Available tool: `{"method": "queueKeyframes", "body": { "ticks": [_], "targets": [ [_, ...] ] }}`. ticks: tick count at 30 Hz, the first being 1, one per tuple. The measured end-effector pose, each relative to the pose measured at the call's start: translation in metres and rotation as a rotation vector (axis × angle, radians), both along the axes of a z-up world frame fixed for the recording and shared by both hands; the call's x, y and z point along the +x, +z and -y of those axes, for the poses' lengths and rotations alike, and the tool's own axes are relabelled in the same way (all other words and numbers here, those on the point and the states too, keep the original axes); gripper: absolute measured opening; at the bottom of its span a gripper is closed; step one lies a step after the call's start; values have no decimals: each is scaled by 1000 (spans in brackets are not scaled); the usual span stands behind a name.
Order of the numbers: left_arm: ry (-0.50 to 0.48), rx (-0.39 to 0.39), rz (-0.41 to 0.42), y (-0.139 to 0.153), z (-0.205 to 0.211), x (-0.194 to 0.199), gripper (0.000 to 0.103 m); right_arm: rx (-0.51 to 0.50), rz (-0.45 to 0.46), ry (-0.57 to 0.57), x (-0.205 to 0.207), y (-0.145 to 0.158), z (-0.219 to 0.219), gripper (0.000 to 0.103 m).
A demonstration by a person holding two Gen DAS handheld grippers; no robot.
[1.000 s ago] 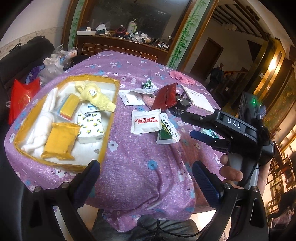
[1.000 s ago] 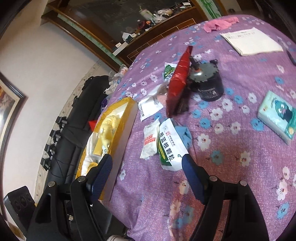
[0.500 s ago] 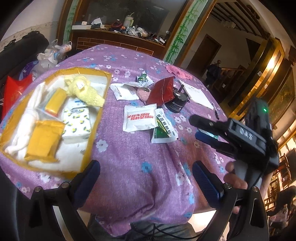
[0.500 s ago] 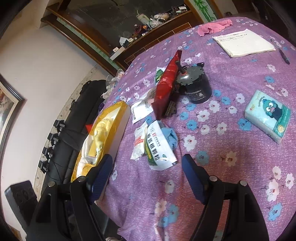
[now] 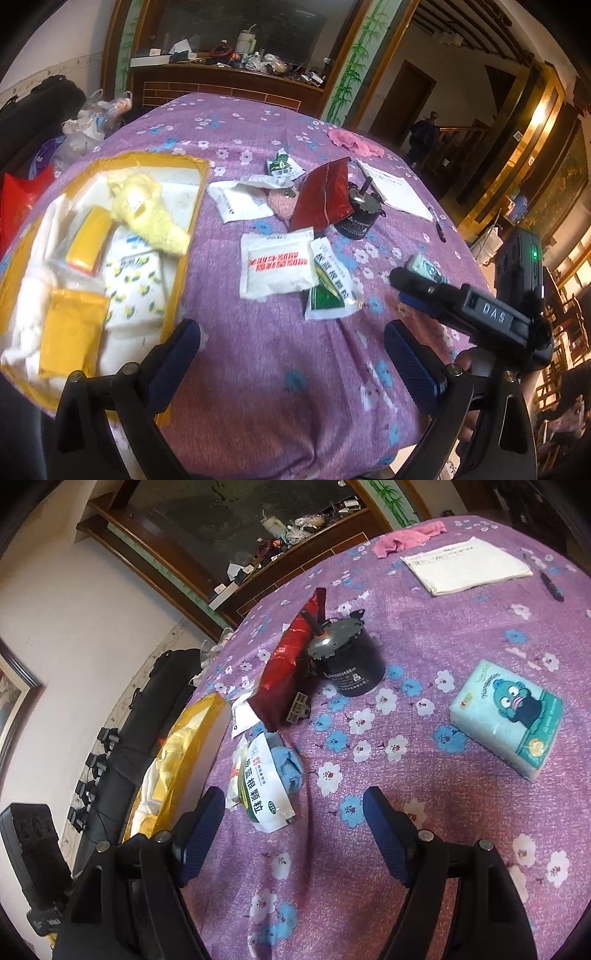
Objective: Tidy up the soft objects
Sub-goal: 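Grasp the white red-lettered sachet with the left tool while the right tool grasps the white-green granule bag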
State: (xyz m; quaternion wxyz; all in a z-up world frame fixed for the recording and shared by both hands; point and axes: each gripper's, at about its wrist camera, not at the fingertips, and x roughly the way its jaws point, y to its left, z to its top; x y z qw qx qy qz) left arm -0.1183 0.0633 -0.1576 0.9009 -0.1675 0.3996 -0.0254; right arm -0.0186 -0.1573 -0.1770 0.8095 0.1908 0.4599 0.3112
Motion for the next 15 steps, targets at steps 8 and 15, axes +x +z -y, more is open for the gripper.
{"method": "queueKeyframes", "body": {
  "ticks": [8,15],
  "targets": [
    [-1,-35,-40,-2,-16,35,101,-29,62,125,3,5,-37,75],
    [27,-32,-67,-3,-26,50,101,-212,55,185,4,-10,-83,53]
  ]
}}
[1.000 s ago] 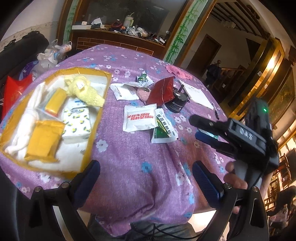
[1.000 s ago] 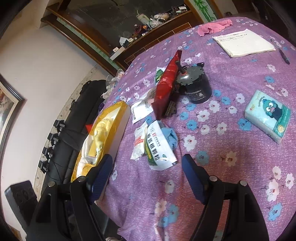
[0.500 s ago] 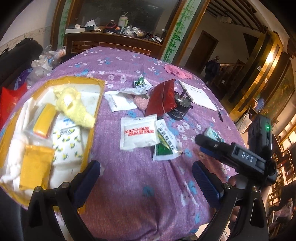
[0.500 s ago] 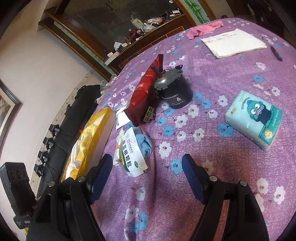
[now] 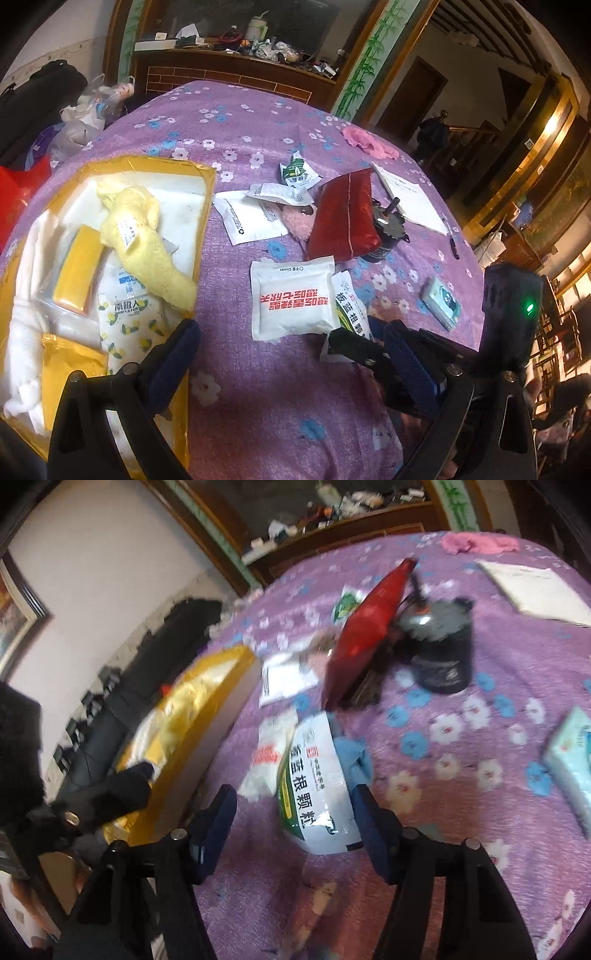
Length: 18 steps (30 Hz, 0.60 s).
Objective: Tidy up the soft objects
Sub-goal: 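Grasp the white red-lettered sachet with the left tool while the right tool grasps the white-green granule bag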
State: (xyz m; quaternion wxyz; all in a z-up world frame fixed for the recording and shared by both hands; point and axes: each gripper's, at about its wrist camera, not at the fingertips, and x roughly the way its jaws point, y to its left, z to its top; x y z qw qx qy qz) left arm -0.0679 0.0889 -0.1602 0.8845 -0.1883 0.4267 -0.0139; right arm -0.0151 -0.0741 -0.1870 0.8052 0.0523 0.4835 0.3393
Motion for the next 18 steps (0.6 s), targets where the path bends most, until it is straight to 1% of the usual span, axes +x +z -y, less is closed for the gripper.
{"method": "queueKeyframes", "body": {
  "ticks": [1,2,4,5,9,11,13,15,16,18],
  "targets": [
    [1,2,-7,-1,0,2,101,-48,17,-15,-1,-2,-2,43],
    [-2,1,-14,-3,0,4,101,-67,23,-21,-3,-4,-2,43],
    [-18,-5,-33,-7,3,12,101,-34,1,-5,-8,-5,8,35],
    [-24,-4,-40,-8,5,17,101,-17,-2,1,-11,-5,15,34],
    [-54,33,-79,-18,16,40,101,42,21,8,-19,-2,46,31],
    [-74,33,-98,-26,20,51,101,42,23,-25,-19,0,57,31],
    [-66,63,-141,-34,26,62,101,59,26,-43,-18,2,63,31],
    [-78,104,-131,-34,35,65,101,66,19,-67,-15,0,67,31],
    [-97,110,-139,-34,40,65,101,77,12,-79,-14,0,70,31],
    [-150,97,-110,-32,48,61,101,84,9,-106,-11,0,74,31]
  ]
}}
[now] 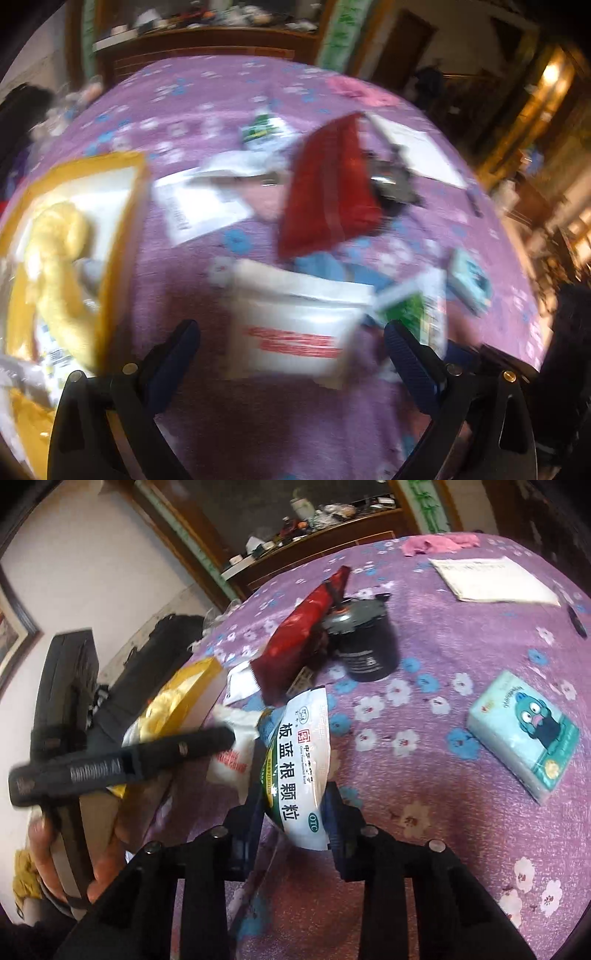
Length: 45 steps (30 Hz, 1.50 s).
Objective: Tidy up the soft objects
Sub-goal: 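Grasp the white red-lettered sachet with the left tool while the right tool grasps the white-green granule bag, then carry the sachet and granule bag into the foam box and open both tools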
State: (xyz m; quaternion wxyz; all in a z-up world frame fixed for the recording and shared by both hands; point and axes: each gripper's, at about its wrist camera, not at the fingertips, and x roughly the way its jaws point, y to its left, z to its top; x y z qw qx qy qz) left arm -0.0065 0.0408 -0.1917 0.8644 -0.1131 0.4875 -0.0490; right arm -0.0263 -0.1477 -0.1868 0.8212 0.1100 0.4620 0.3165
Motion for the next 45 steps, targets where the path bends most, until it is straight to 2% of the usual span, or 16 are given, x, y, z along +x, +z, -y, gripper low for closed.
{"method": "queueKeyframes", "body": {
  "ticks": [3,5,7,8,9,12,15,21,25,28,31,35,39,41,43,45],
  "targets": [
    [-26,88,-18,-13,10,10,101,40,-9,-19,3,-1,7,31],
    [-10,95,-79,-30,7,18,100,52,-27,-26,6,-3,8,31],
    [10,95,-28,-28,7,15,99,58,-42,-26,7,-5,9,31],
    [6,89,-22,-27,8,13,94,62,-46,-20,7,-5,9,31],
    [-4,79,-19,-26,10,11,75,70,-48,-12,7,-5,9,31],
    [-20,96,6,-23,11,0,72,84,-48,-15,8,-5,10,31],
    [-2,36,28,-15,0,-16,66,87,-38,-12,6,-4,9,31],
    [22,-112,55,6,-19,-54,66,101,52,-10,-9,7,13,30],
    [55,-227,110,34,-43,-84,66,163,55,56,-14,23,0,29],
    [126,-168,181,60,-70,-108,66,220,84,131,-17,49,-25,29],
    [234,-98,217,73,-104,-125,67,251,97,229,-21,65,-63,29],
    [337,-83,196,61,-145,-133,67,207,119,326,-28,72,-123,29],
    [427,-56,172,38,-169,-143,67,113,140,377,-29,69,-176,29],
    [452,-70,156,30,-180,-142,67,64,138,381,-27,64,-195,29],
    [504,-121,124,21,-197,-143,67,47,121,381,-24,56,-204,29],
    [518,-168,143,19,-210,-144,69,15,93,366,-21,49,-216,29]
  ]
}}
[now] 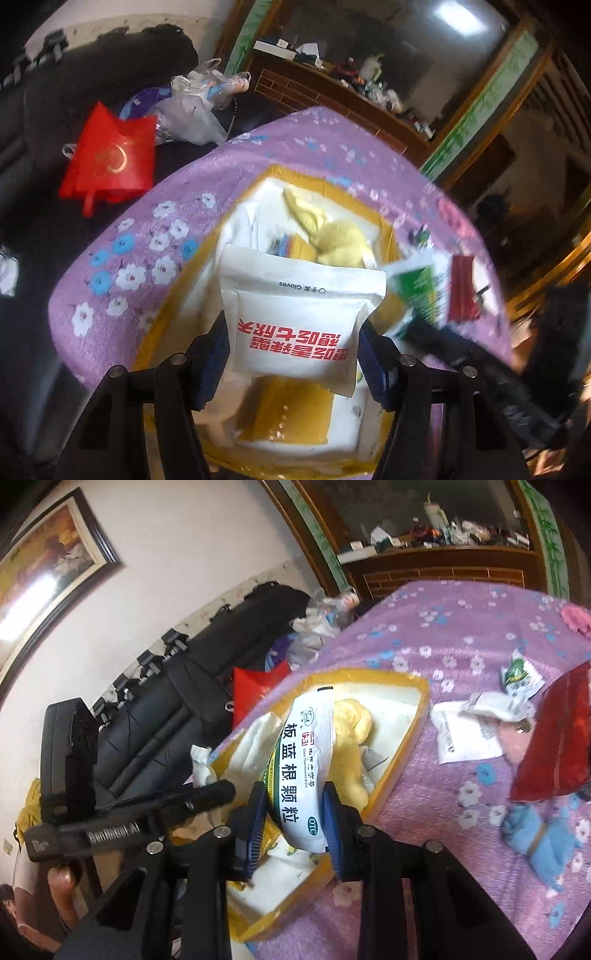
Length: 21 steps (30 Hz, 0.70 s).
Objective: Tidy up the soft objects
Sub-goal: 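Carry the sachet and granule bag into the foam box and open both tools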
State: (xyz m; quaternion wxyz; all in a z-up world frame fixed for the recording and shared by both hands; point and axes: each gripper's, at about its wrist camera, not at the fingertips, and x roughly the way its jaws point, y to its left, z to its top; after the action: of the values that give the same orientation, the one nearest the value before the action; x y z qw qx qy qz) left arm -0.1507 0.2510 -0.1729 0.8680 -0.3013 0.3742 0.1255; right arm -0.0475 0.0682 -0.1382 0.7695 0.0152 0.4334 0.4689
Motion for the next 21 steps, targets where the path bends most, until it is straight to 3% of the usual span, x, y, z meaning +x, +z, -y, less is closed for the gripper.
{"method": "queueKeyframes", "body": {
  "ticks": [2,8,12,16,21],
  "targets": [
    [32,-2,3,-1,-10,-2,74,-38,8,-8,-1,-3,-11,30],
    [-19,-81,0,-14,-13,1,93,-121,9,-38,-3,-12,-22,38],
    [-44,-113,65,-6,-5,-7,99,-84,29,-48,-8,0,-11,56],
    [-109,-209,128,3,7,-6,101,-59,50,-40,-15,12,-2,58],
    [-166,-187,165,25,40,0,101,-17,61,-87,-19,25,26,61]
  ]
}}
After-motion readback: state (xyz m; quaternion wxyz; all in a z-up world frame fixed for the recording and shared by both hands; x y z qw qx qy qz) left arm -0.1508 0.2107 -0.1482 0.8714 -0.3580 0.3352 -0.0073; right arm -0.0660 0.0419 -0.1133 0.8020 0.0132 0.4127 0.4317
